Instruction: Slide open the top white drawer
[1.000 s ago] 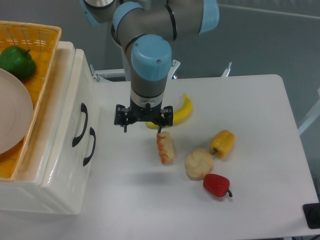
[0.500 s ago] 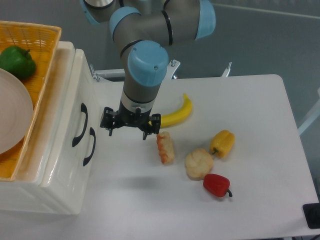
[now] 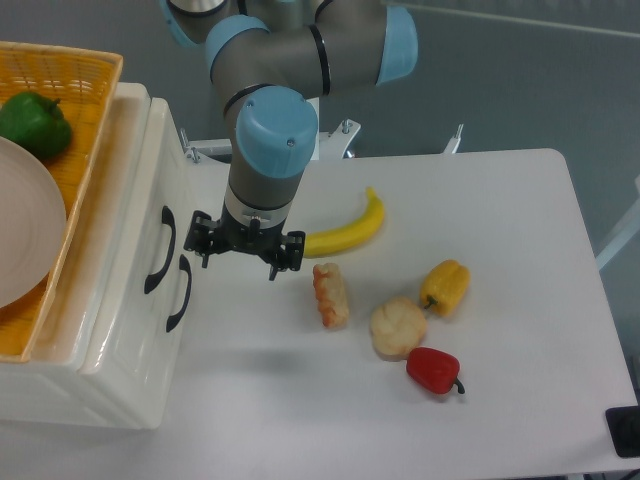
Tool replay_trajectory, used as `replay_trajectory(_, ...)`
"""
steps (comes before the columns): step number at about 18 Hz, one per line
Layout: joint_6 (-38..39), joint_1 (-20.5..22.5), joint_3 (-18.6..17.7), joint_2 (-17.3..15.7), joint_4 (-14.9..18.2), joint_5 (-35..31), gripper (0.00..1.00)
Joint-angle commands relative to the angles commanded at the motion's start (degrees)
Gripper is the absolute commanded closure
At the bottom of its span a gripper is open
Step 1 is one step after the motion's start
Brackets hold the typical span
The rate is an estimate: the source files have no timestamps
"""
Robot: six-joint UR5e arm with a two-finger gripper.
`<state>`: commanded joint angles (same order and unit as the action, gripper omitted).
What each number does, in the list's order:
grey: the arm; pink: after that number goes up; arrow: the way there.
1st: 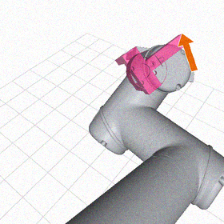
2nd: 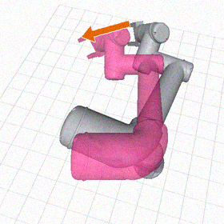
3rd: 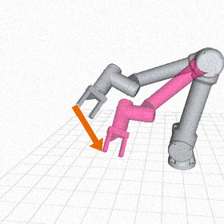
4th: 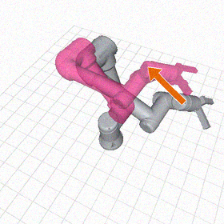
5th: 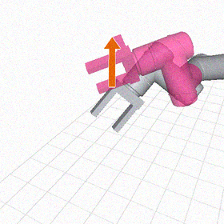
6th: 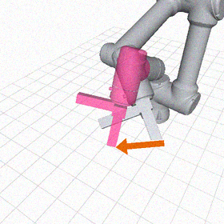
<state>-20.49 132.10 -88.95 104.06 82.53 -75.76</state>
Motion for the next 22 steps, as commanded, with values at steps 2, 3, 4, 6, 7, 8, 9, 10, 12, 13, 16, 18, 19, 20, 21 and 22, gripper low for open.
replay_trajectory(2, 2.5, 0.0, 0.2, 0.0, -0.1, 0.7, 0.00)
replay_trajectory(3, 2.7, 0.1, 0.2, 0.0, 0.0, 0.9, 0.00)
replay_trajectory(4, 2.9, 0.1, 0.2, -0.1, 0.0, 1.5, 0.00)
replay_trajectory(6, 4.1, 0.2, 0.4, -0.1, -0.2, 2.2, 0.00)
replay_trajectory(7, 4.5, 0.2, 0.6, -0.1, -0.2, 2.4, 0.00)
replay_trajectory(8, 4.5, 0.2, 0.6, -0.1, -0.2, 2.5, 0.00)
replay_trajectory(9, 4.5, 0.1, 0.6, -0.2, -0.2, 2.6, 0.00)
replay_trajectory(10, 4.4, 0.0, 0.6, -0.2, -0.2, 2.8, 0.00)
replay_trajectory(12, 4.5, -0.1, 0.6, -0.2, -0.2, 4.0, 0.00)
replay_trajectory(13, 4.5, -0.1, 0.6, -0.2, -0.2, 4.1, 0.00)
replay_trajectory(16, 4.6, -0.1, 0.7, -0.3, -0.2, 4.5, 0.00)
replay_trajectory(18, 5.2, -0.2, 0.7, -0.3, -0.1, 5.1, 0.00)
replay_trajectory(19, 5.8, -0.3, 0.7, -0.3, -0.1, 5.3, 0.00)
replay_trajectory(20, 6.1, -0.6, 0.6, -0.3, -0.1, 5.4, 0.00)
replay_trajectory(21, 6.3, -0.9, 0.6, -0.2, -0.1, 5.5, 0.00)
replay_trajectory(22, 6.6, -1.1, 0.6, -0.2, -0.1, 5.5, 0.00)
